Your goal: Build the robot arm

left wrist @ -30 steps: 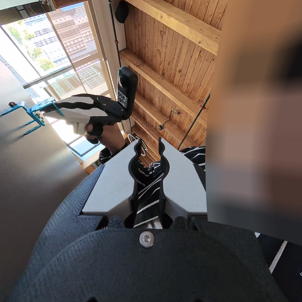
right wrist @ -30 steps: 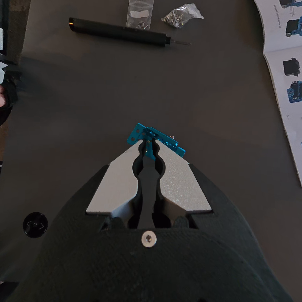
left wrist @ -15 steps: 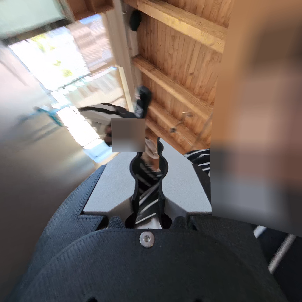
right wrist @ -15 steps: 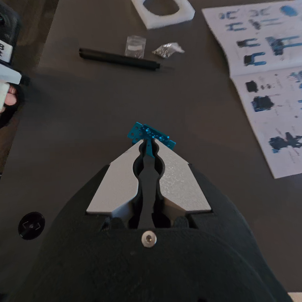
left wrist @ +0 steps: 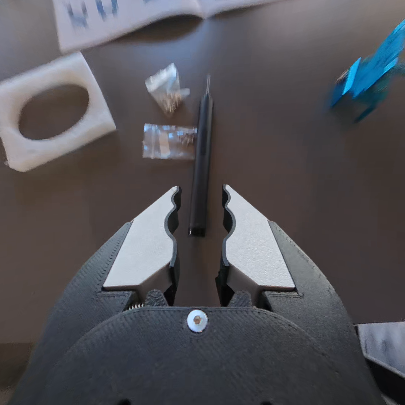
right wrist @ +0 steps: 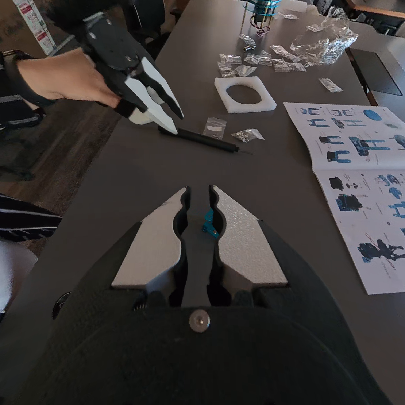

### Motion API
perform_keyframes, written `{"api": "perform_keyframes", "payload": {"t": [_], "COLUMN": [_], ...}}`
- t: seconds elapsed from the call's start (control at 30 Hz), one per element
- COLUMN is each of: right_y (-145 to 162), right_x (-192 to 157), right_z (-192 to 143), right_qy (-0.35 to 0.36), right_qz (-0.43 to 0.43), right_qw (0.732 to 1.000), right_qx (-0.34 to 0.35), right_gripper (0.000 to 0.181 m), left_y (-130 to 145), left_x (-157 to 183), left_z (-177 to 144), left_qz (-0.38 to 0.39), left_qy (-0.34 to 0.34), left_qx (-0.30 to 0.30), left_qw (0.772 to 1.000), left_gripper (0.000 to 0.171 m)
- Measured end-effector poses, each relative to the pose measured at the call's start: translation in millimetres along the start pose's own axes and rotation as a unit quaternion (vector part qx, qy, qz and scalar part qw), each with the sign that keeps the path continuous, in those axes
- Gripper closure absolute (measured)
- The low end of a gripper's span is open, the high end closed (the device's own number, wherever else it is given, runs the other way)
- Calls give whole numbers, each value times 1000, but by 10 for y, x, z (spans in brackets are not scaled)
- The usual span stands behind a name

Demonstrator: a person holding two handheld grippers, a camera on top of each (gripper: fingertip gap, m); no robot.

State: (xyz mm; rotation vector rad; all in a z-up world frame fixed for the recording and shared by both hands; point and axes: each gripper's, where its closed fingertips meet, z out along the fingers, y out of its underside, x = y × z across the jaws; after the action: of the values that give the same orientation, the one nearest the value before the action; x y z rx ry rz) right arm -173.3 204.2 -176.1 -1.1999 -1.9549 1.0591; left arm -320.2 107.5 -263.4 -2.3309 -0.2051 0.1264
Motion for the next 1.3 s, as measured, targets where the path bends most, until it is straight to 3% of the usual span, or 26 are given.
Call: {"api": "perform_keyframes", "payload": {"t": [0.1,0.2,0.3,0.37,0.5,0.67,0.73,0.87,0.97,1.03,1.1,1.2,1.3], "right_y": [-41,-142,-192,-257,-249,-124,-93,-49,-147,-290,-540,-917,-1065], "right_x": [-74,-154,-164,-82,-95,-235,-266,-302,-254,-95,151,454,602], "right_z": [43,183,410,634,1191,1598,1646,1612,1483,1377,1197,696,89], "right_qy": [-14,-42,-77,-85,-152,-221,-240,-275,-265,-223,-166,-128,-138], "right_qz": [-27,-120,-262,-334,-354,-333,-327,-307,-329,-328,-295,-141,27], "right_qw": [1000,992,960,935,916,909,905,900,898,912,939,979,973], "right_qx": [2,-13,-61,-83,-113,-121,-128,-142,-123,-104,-52,66,185], "right_gripper": [164,158,152,140,117,126,142,158,162,164,164,164,164], "left_y": [129,206,209,123,-14,-180,-254,-334,-541,-727,-819,-790,-607], "left_x": [-25,-52,-16,43,190,358,413,450,488,498,592,795,961], "left_z": [100,146,135,93,-22,-149,-198,-262,-352,-512,-659,-720,-537], "left_qz": [13,30,40,46,68,68,69,68,48,29,6,-15,-20], "left_qy": [-17,-35,-31,-26,-25,-31,-32,-43,-42,-45,-12,49,89], "left_qx": [-47,-75,-94,-81,-78,-73,-62,-40,29,77,105,129,101], "left_qw": [999,996,994,995,994,995,995,996,998,996,994,990,991], "left_gripper": [139,155,156,156,157,156,156,156,154,119,112,125,128]}}
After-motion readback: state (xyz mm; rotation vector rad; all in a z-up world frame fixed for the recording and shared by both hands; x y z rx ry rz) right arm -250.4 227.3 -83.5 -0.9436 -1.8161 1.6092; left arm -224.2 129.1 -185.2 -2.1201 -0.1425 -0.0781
